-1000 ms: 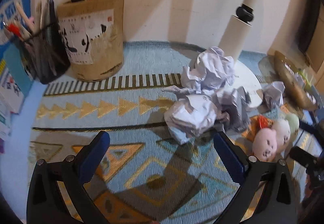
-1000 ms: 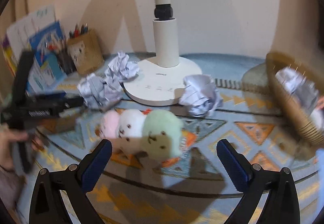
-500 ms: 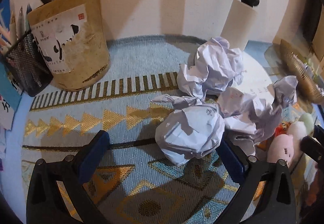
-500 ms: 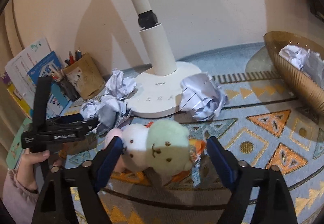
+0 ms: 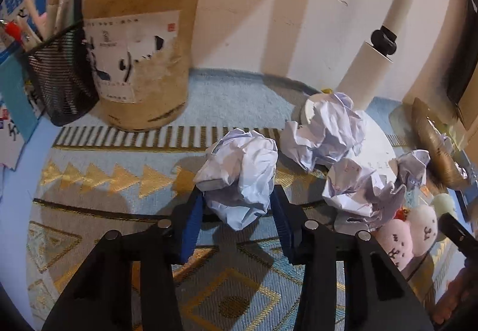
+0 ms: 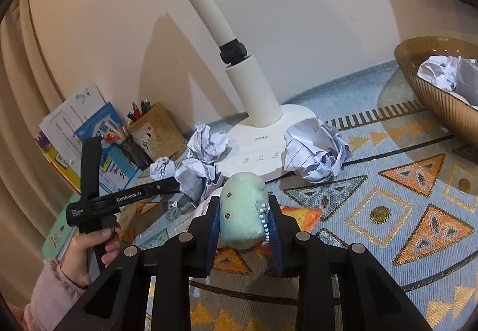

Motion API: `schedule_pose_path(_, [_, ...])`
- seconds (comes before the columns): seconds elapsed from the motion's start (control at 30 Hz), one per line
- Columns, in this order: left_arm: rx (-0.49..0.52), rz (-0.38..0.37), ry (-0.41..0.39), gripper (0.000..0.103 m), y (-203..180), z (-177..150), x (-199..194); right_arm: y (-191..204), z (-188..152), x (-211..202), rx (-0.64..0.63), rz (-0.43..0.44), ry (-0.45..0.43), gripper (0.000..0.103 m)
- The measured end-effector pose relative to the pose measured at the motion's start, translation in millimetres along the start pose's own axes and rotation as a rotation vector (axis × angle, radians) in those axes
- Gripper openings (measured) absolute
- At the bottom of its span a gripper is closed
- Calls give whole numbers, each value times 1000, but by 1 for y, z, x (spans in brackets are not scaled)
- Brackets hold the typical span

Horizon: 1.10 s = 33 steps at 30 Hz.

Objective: Organize objects
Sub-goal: 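Grasp the green plush toy with the right tool while the left tool grasps a paper ball, then carry the green plush and paper ball over the amber bowl and open both tools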

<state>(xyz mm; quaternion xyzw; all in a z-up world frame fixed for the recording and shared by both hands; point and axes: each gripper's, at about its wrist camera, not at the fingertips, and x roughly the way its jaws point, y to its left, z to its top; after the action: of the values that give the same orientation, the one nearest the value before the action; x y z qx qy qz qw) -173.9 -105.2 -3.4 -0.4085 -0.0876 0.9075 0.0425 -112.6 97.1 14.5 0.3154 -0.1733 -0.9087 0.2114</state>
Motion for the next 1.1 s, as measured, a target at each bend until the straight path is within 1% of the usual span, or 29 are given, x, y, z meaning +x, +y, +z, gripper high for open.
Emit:
schedule_pose_path(0.07, [-5, 5, -22, 41, 0, 0, -4, -2, 0, -5, 9, 12, -23, 29])
schedule_pose_path(0.13, [-10, 19, -47, 41, 0, -1, -9, -6, -1, -11, 26, 49, -53, 29])
schedule_pose_path(0.2, [-13, 31, -61, 41, 3, -1, -12, -11, -1, -16, 52, 57, -76, 29])
schedule_pose_path(0.33, [-16, 57, -61, 41, 6, -2, -14, -21, -1, -19, 102, 54, -92, 29])
schedule_pose_path(0.43, [-10, 89, -66, 41, 0, -2, -14, -31, -1, -22, 145, 70, -104, 29])
schedule_pose_path(0.53, [9, 114, -85, 41, -6, -4, -16, -37, -2, -26, 171, 96, -129, 29])
schedule_pose_path(0.6, [30, 130, -103, 41, -11, -3, -18, -41, -3, -30, 191, 134, -154, 29])
schedule_pose_path(0.7, [61, 147, -141, 41, -16, -3, -25, -43, -3, -36, 203, 168, -196, 29])
schedule_pose_path(0.73, [73, 146, -151, 41, -18, -3, -27, -41, 0, -39, 196, 176, -212, 29])
schedule_pose_path(0.8, [77, 126, -126, 41, -25, -2, -29, -40, 5, -46, 204, 203, -239, 29])
schedule_pose_path(0.87, [74, 82, -154, 41, -35, 2, -41, -44, 14, -58, 250, 257, -275, 29])
schedule_pose_path(0.9, [82, 68, -171, 41, -43, 6, -47, -48, 20, -64, 272, 262, -291, 29])
schedule_pose_path(1.0, [131, 26, -212, 41, -78, 27, -63, -62, 43, -87, 311, 267, -345, 29])
schedule_pose_path(1.1, [184, -48, -250, 41, -128, 48, -70, -82, 72, -118, 319, 229, -412, 29])
